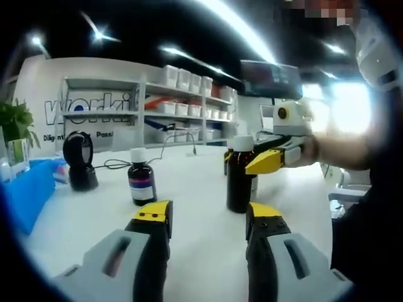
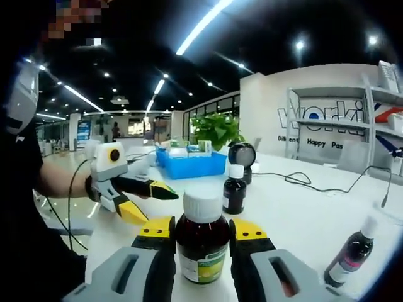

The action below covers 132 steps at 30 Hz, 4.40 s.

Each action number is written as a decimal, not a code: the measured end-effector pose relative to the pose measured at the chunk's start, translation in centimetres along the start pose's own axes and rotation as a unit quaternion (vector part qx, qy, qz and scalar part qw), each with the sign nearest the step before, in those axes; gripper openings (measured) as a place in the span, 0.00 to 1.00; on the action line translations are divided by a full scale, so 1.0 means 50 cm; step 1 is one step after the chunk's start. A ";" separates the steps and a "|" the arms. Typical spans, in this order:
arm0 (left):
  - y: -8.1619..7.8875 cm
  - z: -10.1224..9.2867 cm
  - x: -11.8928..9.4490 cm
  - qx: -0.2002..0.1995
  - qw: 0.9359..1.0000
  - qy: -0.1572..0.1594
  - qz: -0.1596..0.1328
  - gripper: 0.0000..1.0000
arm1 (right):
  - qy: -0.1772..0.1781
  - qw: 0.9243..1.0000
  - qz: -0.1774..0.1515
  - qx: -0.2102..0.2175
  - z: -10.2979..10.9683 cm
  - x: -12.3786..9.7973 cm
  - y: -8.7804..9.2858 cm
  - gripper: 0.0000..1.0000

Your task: Rotate the medicine bottle to make it face forward pick up the medicine bottle inspect the drug traceability code place the medicine on the table

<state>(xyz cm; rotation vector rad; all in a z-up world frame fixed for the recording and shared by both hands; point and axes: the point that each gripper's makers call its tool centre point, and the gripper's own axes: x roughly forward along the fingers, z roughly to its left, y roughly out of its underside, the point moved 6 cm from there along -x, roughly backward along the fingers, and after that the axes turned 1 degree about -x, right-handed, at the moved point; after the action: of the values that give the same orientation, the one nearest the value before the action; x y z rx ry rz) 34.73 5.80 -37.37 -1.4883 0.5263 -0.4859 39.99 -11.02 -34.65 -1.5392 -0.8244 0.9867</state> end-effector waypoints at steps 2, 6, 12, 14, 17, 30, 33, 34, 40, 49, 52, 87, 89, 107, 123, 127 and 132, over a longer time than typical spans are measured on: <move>-0.001 -0.003 -0.001 -0.001 1.000 0.000 -0.001 0.38 | 0.014 1.000 0.001 0.001 0.003 0.000 -0.001 0.29; -0.001 -0.004 -0.001 0.000 1.000 -0.001 -0.001 0.38 | 0.056 0.998 0.001 0.002 0.017 -0.001 -0.003 0.29; -0.004 0.000 -0.003 -0.004 1.000 -0.007 -0.007 0.38 | 0.098 0.995 0.006 -0.003 0.026 0.000 -0.002 0.29; -0.004 0.000 -0.003 -0.003 1.000 -0.008 -0.007 0.37 | 0.113 0.994 0.005 -0.007 0.032 0.000 -0.002 0.29; -0.005 -0.001 -0.004 -0.002 1.000 -0.008 -0.008 0.37 | 0.121 0.993 0.003 -0.010 0.034 -0.002 -0.001 0.29; -0.006 0.001 -0.006 -0.002 1.000 -0.009 -0.012 0.37 | 0.090 0.996 -0.016 0.001 0.013 0.000 0.006 0.34; -0.006 0.003 -0.005 -0.003 1.000 -0.009 -0.013 0.37 | 0.076 0.997 -0.015 0.011 0.009 -0.003 0.012 0.39; -0.007 0.003 -0.005 -0.004 1.000 -0.008 -0.013 0.37 | 0.073 0.997 -0.014 0.012 0.008 -0.005 0.014 0.40; -0.007 0.004 -0.005 -0.005 1.000 -0.008 -0.015 0.37 | 0.041 0.999 -0.019 0.008 0.011 -0.010 0.019 0.41; -0.008 0.005 -0.006 -0.006 1.000 -0.008 -0.017 0.36 | -0.007 1.000 -0.008 -0.022 0.000 -0.016 0.017 0.43; -0.009 0.005 -0.006 -0.006 1.000 -0.008 -0.018 0.36 | -0.024 0.999 -0.008 -0.022 -0.003 -0.016 0.016 0.43; -0.009 -0.002 -0.006 0.001 1.000 -0.011 -0.011 0.35 | -0.164 0.986 -0.013 -0.004 -0.038 0.008 -0.001 0.31; -0.009 -0.003 -0.006 0.002 1.000 -0.010 -0.010 0.35 | -0.166 0.986 -0.013 -0.003 -0.038 0.010 0.001 0.30; -0.009 -0.006 -0.006 0.004 1.000 -0.011 -0.009 0.35 | -0.070 0.997 -0.035 0.028 -0.014 -0.001 0.009 0.28; -0.010 -0.006 -0.006 0.004 1.000 -0.012 -0.009 0.35 | 0.021 0.999 -0.027 0.037 0.005 -0.001 0.009 0.28; -0.009 -0.004 -0.005 0.004 1.000 -0.012 -0.008 0.35 | 0.039 0.998 -0.026 0.042 0.006 -0.001 0.009 0.28; -0.009 -0.003 -0.005 0.005 1.000 -0.012 -0.008 0.35 | 0.087 0.994 -0.029 0.057 0.015 0.000 0.012 0.28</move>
<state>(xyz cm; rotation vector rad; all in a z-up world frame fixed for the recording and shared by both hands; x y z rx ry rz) 34.43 5.80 -36.91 -1.4887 0.4932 -0.4828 39.32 -10.82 -35.29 -1.4718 -0.6751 0.8301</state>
